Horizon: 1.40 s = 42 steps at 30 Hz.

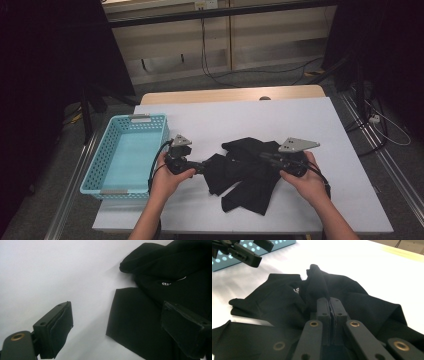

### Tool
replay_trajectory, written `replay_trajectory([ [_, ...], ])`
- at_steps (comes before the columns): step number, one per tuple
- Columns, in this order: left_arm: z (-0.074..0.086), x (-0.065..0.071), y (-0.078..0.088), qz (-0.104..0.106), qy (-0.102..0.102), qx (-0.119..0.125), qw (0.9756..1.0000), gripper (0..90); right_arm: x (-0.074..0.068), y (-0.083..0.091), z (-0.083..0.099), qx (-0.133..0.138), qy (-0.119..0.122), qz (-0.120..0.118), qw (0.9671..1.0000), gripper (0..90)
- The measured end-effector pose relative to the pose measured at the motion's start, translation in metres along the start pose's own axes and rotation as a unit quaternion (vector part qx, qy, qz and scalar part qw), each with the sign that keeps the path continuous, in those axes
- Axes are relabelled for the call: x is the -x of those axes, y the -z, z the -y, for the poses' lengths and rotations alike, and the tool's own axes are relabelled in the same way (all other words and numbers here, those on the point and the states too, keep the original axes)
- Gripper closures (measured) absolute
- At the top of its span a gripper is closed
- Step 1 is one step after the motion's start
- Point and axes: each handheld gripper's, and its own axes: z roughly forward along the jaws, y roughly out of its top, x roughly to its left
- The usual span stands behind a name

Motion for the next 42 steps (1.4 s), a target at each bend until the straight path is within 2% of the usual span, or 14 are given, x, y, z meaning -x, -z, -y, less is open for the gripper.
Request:
replay_trajectory([
  [9, 0.000, 0.001, -0.004, 0.001, -0.002, 0.000, 1.0000, 11.1, 0.001, 0.003, 0.001, -0.001, 0.001, 0.006, 1.0000, 87.5],
  [16, -0.004, 0.001, -0.012, 0.005, -0.003, 0.002, 1.0000, 11.2, -0.001, -0.002, 0.003, -0.009, 0.004, 0.011, 0.9999, 87.4],
  [17, -0.005, 0.002, -0.014, 0.006, -0.010, 0.000, 0.9999, 11.4, -0.001, -0.003, 0.004, -0.009, 0.004, 0.009, 0.9999, 87.3],
  [19, -0.006, 0.002, -0.015, 0.008, -0.011, -0.002, 0.9999, 11.9, -0.001, -0.004, 0.004, -0.010, 0.005, 0.010, 0.9999, 87.2],
  [20, -0.008, 0.002, -0.018, 0.009, -0.024, -0.004, 0.9997, 12.7, -0.002, -0.004, 0.004, -0.010, 0.004, 0.009, 0.9999, 87.2],
  [21, -0.008, 0.002, -0.020, 0.010, -0.028, -0.006, 0.9995, 13.0, -0.002, -0.004, 0.004, -0.011, 0.005, 0.009, 0.9999, 87.2],
  [22, -0.009, 0.003, -0.022, 0.001, -0.032, -0.006, 0.9995, 13.1, -0.002, -0.005, 0.005, -0.011, 0.006, 0.009, 0.9999, 87.2],
  [23, -0.009, 0.003, -0.024, 0.010, -0.033, -0.006, 0.9994, 13.2, -0.003, -0.005, 0.005, -0.011, 0.005, 0.009, 0.9999, 87.1],
  [25, -0.010, 0.004, -0.028, 0.013, -0.032, -0.008, 0.9994, 13.3, -0.003, -0.005, 0.005, -0.011, 0.006, 0.009, 0.9999, 87.1],
  [28, -0.013, 0.005, -0.033, 0.016, -0.046, -0.004, 0.9988, 13.8, -0.003, -0.006, 0.006, -0.012, 0.004, 0.009, 0.9999, 87.1],
  [31, -0.015, 0.007, -0.038, 0.019, -0.045, 0.000, 0.9988, 14.1, -0.003, -0.006, 0.006, -0.012, 0.002, 0.008, 0.9999, 87.0],
  [35, -0.020, 0.010, -0.049, 0.027, -0.056, 0.001, 0.9981, 15.4, -0.004, -0.008, 0.006, -0.013, 0.004, 0.008, 0.9999, 87.0],
  [41, -0.028, 0.013, -0.062, 0.032, -0.077, 0.007, 0.9965, 24.1, -0.004, -0.010, 0.006, -0.014, 0.004, 0.007, 0.9999, 86.9],
  [42, -0.030, 0.014, -0.064, 0.038, -0.077, 0.005, 0.9963, 25.6, -0.004, -0.010, 0.006, -0.014, 0.004, 0.006, 0.9999, 86.9],
])
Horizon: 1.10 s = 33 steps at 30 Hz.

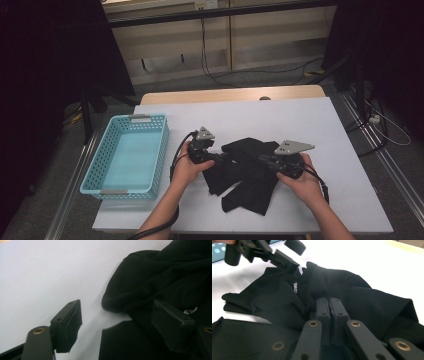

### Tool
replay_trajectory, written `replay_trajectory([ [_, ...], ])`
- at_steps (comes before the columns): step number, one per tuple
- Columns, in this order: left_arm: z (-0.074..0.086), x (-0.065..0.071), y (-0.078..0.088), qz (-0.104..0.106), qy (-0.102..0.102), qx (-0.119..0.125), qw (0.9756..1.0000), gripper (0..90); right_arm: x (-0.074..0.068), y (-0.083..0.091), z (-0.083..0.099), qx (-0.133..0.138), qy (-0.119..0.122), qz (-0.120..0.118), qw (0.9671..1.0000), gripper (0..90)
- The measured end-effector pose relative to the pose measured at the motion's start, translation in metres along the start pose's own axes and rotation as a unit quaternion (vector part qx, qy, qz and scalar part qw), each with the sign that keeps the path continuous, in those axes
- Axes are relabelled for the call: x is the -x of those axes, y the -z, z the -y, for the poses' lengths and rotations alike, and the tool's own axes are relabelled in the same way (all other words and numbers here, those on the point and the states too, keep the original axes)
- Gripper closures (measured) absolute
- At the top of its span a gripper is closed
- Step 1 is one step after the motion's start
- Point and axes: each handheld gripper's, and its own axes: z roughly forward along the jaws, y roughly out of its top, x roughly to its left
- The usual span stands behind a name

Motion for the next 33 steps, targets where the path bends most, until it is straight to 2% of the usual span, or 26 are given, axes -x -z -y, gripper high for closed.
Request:
replay_trajectory([
  [3, -0.003, 0.001, -0.006, 0.005, -0.016, -0.004, 0.9999, 34.6, -0.001, -0.001, 0.000, 0.000, 0.001, 0.001, 1.0000, 86.7],
  [6, -0.005, 0.004, -0.013, 0.005, -0.039, -0.016, 0.9991, 37.3, -0.002, -0.001, 0.000, 0.000, 0.002, 0.000, 1.0000, 86.6],
  [7, -0.005, 0.005, -0.016, 0.005, -0.040, -0.016, 0.9991, 37.7, -0.002, -0.001, 0.000, 0.000, 0.001, -0.001, 1.0000, 86.6],
  [9, -0.005, 0.007, -0.019, 0.020, -0.042, -0.017, 0.9988, 44.9, -0.002, -0.001, 0.000, 0.000, 0.000, 0.000, 1.0000, 86.5],
  [11, -0.005, 0.010, -0.021, 0.026, -0.047, -0.020, 0.9983, 50.1, -0.002, -0.001, -0.001, 0.001, -0.001, 0.000, 1.0000, 86.3],
  [13, -0.005, 0.012, -0.021, 0.030, -0.041, -0.026, 0.9984, 57.9, -0.002, -0.001, -0.001, 0.002, 0.000, 0.000, 1.0000, 85.4],
  [15, -0.005, 0.013, -0.021, 0.041, -0.033, -0.027, 0.9982, 70.9, -0.004, -0.001, -0.001, 0.002, 0.001, -0.005, 1.0000, 83.9],
  [19, -0.005, 0.014, -0.019, 0.049, -0.029, -0.032, 0.9979, 82.3, -0.007, -0.003, -0.002, 0.003, 0.004, -0.008, 1.0000, 78.2],
  [20, -0.005, 0.014, -0.018, 0.051, -0.030, -0.030, 0.9978, 82.3, -0.007, -0.003, -0.002, 0.003, 0.004, -0.008, 1.0000, 78.2],
  [21, -0.005, 0.014, -0.016, 0.052, -0.024, -0.036, 0.9977, 84.9, -0.009, -0.005, -0.003, 0.005, 0.005, -0.009, 0.9999, 73.8],
  [22, -0.006, 0.013, -0.012, 0.054, -0.012, -0.035, 0.9979, 85.4, -0.010, -0.005, -0.003, 0.005, 0.005, -0.009, 0.9999, 72.0],
  [24, -0.006, 0.012, -0.010, 0.053, -0.006, -0.036, 0.9979, 86.0, -0.011, -0.005, -0.004, 0.007, 0.004, -0.012, 0.9999, 69.8],
  [26, -0.005, 0.006, -0.003, 0.048, 0.014, -0.037, 0.9981, 86.5, -0.014, -0.004, -0.006, 0.013, 0.004, -0.011, 0.9998, 65.2],
  [27, -0.005, 0.006, -0.003, 0.048, 0.014, -0.037, 0.9981, 86.6, -0.015, -0.004, -0.007, 0.015, 0.006, -0.011, 0.9998, 64.0],
  [28, -0.004, 0.002, 0.002, 0.041, 0.025, -0.039, 0.9981, 86.7, -0.016, -0.004, -0.007, 0.015, 0.006, -0.012, 0.9998, 63.9],
  [33, -0.004, -0.005, 0.014, 0.021, 0.041, -0.038, 0.9982, 86.9, -0.022, -0.003, -0.011, 0.023, 0.009, -0.024, 0.9994, 63.2],
])
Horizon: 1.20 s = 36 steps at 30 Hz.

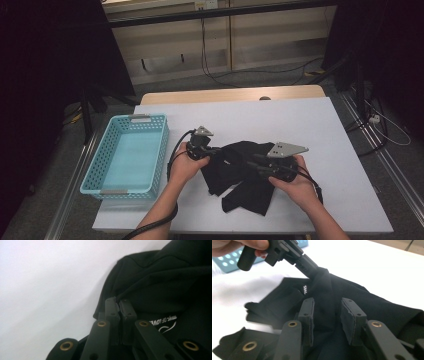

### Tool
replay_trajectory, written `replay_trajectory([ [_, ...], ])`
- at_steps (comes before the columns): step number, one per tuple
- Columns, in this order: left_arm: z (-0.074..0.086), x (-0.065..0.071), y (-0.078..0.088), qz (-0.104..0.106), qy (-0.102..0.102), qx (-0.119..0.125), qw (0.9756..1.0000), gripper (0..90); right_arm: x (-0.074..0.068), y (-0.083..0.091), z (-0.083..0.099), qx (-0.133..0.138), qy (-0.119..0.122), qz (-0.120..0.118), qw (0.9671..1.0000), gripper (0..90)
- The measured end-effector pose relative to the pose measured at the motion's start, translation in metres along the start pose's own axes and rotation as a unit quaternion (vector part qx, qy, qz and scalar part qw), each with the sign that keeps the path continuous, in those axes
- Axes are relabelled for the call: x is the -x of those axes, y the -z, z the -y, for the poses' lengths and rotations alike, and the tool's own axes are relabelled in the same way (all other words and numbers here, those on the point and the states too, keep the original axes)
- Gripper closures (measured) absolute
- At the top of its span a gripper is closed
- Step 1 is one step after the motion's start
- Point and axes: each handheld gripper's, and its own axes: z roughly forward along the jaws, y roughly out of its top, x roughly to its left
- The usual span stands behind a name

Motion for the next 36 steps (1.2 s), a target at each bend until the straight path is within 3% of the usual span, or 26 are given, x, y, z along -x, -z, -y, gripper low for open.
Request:
replay_trajectory([
  [9, 0.001, -0.004, 0.015, -0.017, 0.017, 0.004, 0.9997, 87.1, -0.015, -0.003, -0.008, 0.009, 0.012, -0.031, 0.9994, 66.2],
  [17, -0.004, 0.001, 0.017, -0.022, 0.017, 0.005, 0.9996, 87.2, -0.035, -0.017, -0.006, -0.015, 0.035, -0.071, 0.9967, 69.1],
  [24, -0.005, 0.000, 0.018, -0.027, 0.026, 0.000, 0.9993, 87.3, -0.041, -0.042, 0.002, -0.069, 0.049, -0.060, 0.9946, 54.1],
  [27, -0.006, -0.003, 0.021, -0.027, 0.035, 0.003, 0.9990, 87.5, -0.042, -0.048, 0.005, -0.082, 0.053, -0.055, 0.9937, 54.5],
  [30, -0.007, -0.006, 0.024, -0.031, 0.042, 0.007, 0.9986, 87.6, -0.041, -0.049, 0.006, -0.093, 0.067, -0.044, 0.9924, 65.9],
  [32, -0.008, -0.007, 0.025, -0.034, 0.045, 0.005, 0.9984, 87.7, -0.040, -0.049, 0.006, -0.102, 0.076, -0.047, 0.9907, 83.2],
  [33, -0.008, -0.007, 0.025, -0.036, 0.047, 0.007, 0.9982, 87.7, -0.038, -0.048, 0.006, -0.104, 0.078, -0.042, 0.9907, 87.2],
  [36, -0.008, -0.010, 0.028, -0.040, 0.047, 0.007, 0.9980, 87.8, -0.033, -0.044, 0.006, -0.105, 0.079, -0.037, 0.9906, 88.9],
])
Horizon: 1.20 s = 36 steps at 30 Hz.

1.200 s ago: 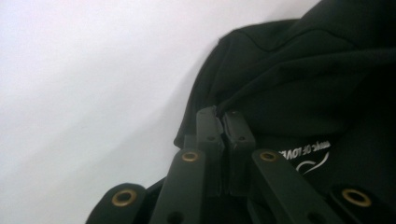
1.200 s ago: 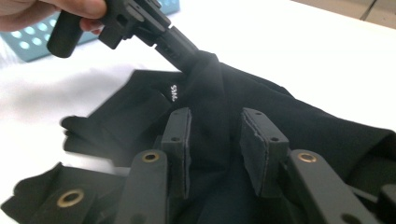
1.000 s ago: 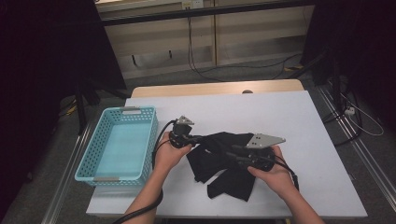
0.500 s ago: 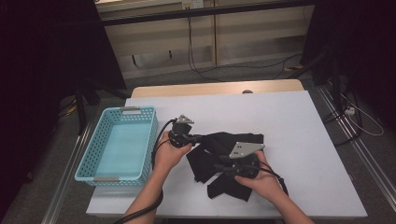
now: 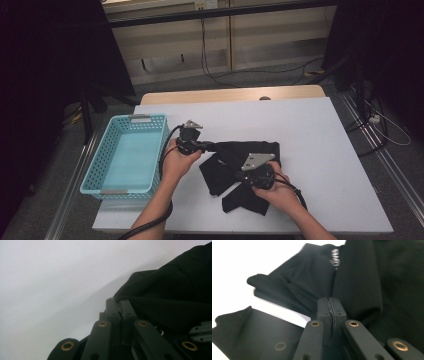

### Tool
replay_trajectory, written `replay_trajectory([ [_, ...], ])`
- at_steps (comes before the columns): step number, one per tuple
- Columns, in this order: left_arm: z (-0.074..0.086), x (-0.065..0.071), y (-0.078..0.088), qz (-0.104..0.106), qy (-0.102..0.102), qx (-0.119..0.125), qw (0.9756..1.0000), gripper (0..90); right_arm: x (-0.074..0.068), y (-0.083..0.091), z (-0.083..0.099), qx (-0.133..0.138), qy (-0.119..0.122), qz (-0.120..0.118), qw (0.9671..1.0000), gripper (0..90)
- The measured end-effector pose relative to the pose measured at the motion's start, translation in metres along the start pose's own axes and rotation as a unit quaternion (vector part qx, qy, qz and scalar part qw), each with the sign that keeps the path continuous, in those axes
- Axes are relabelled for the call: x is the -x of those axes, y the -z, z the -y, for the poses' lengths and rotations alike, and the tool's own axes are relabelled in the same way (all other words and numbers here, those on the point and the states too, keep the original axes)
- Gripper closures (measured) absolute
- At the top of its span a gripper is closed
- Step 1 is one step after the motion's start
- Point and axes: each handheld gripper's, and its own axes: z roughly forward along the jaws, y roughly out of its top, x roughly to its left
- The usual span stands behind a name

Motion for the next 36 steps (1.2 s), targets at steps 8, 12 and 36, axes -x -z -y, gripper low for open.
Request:
replay_trajectory([
  [8, 0.000, -0.017, 0.016, -0.013, 0.015, 0.014, 0.9997, 88.0, 0.027, 0.028, 0.009, 0.017, -0.032, 0.054, 0.9979, 89.7],
  [12, 0.001, -0.025, 0.025, -0.034, 0.019, 0.026, 0.9989, 88.1, 0.044, 0.041, 0.016, 0.017, -0.045, 0.100, 0.9938, 90.0],
  [36, 0.006, -0.011, 0.019, -0.021, 0.002, 0.015, 0.9997, 87.9, -0.004, 0.005, -0.003, 0.034, -0.074, 0.006, 0.9967, 43.8],
])
